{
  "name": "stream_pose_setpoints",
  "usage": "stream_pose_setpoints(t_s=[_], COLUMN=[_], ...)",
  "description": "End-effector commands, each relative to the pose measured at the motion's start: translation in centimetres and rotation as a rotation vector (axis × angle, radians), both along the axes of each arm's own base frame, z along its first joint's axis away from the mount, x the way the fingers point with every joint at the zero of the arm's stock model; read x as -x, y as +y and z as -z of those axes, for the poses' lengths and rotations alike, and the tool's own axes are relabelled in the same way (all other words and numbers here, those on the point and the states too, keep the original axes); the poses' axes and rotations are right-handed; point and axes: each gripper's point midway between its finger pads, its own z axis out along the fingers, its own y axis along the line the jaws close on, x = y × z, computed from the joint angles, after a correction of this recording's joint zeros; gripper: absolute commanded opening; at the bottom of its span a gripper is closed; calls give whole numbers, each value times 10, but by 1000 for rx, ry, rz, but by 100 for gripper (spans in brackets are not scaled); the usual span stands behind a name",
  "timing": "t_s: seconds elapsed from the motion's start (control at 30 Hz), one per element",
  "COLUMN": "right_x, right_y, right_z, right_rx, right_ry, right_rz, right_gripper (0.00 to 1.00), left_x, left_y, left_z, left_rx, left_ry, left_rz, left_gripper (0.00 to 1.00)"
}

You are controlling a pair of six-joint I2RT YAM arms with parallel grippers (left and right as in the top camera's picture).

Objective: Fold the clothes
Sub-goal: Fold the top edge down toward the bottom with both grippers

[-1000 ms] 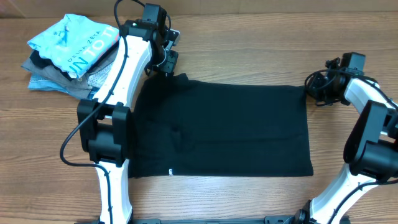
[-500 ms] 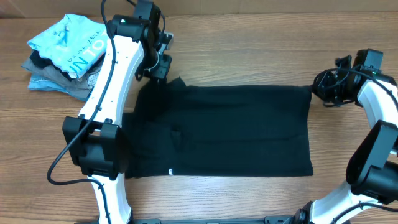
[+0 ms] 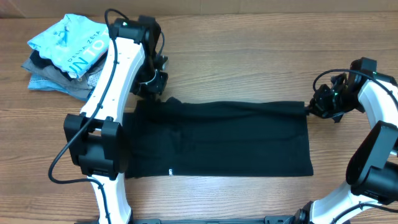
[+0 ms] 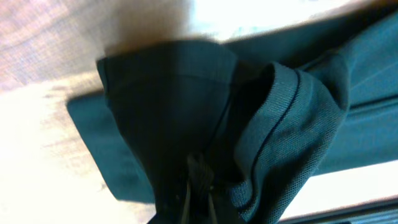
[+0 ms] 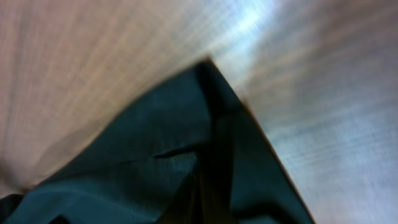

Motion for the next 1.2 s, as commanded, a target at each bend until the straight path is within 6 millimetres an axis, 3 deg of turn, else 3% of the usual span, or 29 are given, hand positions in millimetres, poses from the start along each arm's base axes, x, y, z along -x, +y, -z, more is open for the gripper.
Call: stream_pose_setpoints(t_s=[0.0, 0.23, 0.43, 0.67, 1.17], right_x=[6, 29, 51, 72, 91], right_y=[-12, -13, -18, -40, -31], right_z=[-9, -10, -17, -32, -32], right_rx=[75, 97, 96, 73, 60], right_ry=[20, 119, 186, 205, 280], right_rz=[21, 29, 53, 154, 108], right_gripper=[4, 4, 4, 4, 4], left_x=[12, 43, 57, 72, 81], left_y=[7, 13, 16, 22, 24], left_z=[4, 29, 43, 37, 35], left_rx=[-29, -61, -79, -110, -121], left_ry=[38, 171, 227, 289, 325], left_rz=[-51, -54, -72, -66, -63], left_gripper=[11, 11, 11, 11, 12])
